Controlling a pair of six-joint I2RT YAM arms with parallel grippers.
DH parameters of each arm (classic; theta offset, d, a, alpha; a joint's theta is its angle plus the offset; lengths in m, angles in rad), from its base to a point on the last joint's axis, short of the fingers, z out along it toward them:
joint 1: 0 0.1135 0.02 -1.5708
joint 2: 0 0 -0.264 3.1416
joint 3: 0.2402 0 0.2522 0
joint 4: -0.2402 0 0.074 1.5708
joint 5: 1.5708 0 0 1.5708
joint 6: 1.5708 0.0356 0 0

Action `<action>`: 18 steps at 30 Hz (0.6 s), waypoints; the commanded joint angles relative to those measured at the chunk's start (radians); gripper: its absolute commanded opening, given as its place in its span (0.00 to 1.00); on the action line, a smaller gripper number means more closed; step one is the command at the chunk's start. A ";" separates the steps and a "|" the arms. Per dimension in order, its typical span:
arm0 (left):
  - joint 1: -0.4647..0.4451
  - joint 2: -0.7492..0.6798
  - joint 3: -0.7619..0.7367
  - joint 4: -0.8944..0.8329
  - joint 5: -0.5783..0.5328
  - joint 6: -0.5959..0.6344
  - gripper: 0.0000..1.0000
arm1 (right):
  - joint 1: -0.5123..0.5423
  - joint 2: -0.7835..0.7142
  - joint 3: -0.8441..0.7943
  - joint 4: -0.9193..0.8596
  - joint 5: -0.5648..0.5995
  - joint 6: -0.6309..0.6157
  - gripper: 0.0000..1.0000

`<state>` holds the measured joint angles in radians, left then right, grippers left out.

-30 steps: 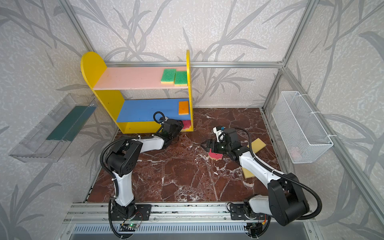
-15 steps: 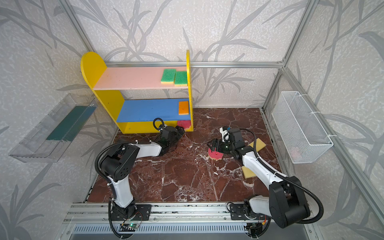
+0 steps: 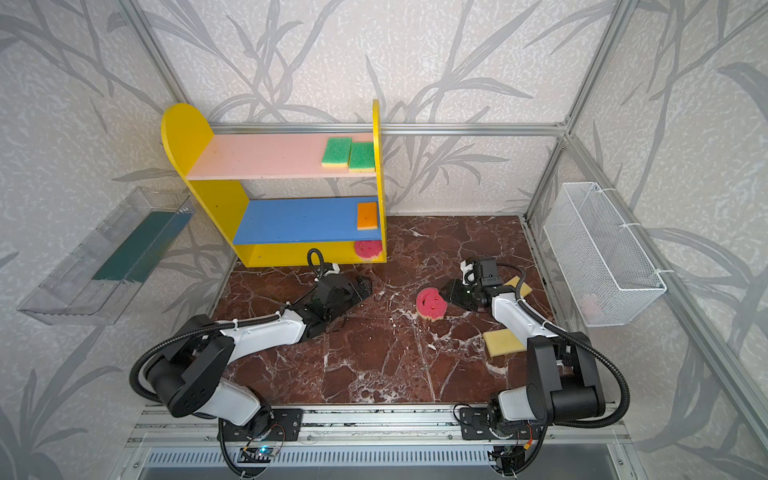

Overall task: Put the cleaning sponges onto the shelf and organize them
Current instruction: 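Withdraw the left gripper while the right gripper grasps the other pink smiley sponge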

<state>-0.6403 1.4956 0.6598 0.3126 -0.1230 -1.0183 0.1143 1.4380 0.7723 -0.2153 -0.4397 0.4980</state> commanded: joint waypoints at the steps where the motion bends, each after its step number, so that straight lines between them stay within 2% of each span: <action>1: -0.017 -0.070 -0.060 -0.062 0.006 0.033 0.98 | -0.007 0.047 -0.013 -0.011 0.010 -0.020 0.46; 3: -0.029 -0.111 -0.100 -0.063 0.005 0.033 0.98 | -0.007 0.071 -0.013 0.001 0.001 -0.019 0.39; 12: -0.041 -0.247 -0.200 -0.102 -0.023 0.030 0.97 | -0.007 0.141 -0.012 0.032 -0.014 -0.011 0.33; 18: -0.041 -0.274 -0.223 -0.098 -0.011 0.032 0.97 | -0.004 0.159 -0.008 0.042 -0.059 -0.016 0.13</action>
<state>-0.6796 1.2472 0.4549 0.2314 -0.1177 -0.9993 0.1101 1.5734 0.7673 -0.1738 -0.4759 0.4873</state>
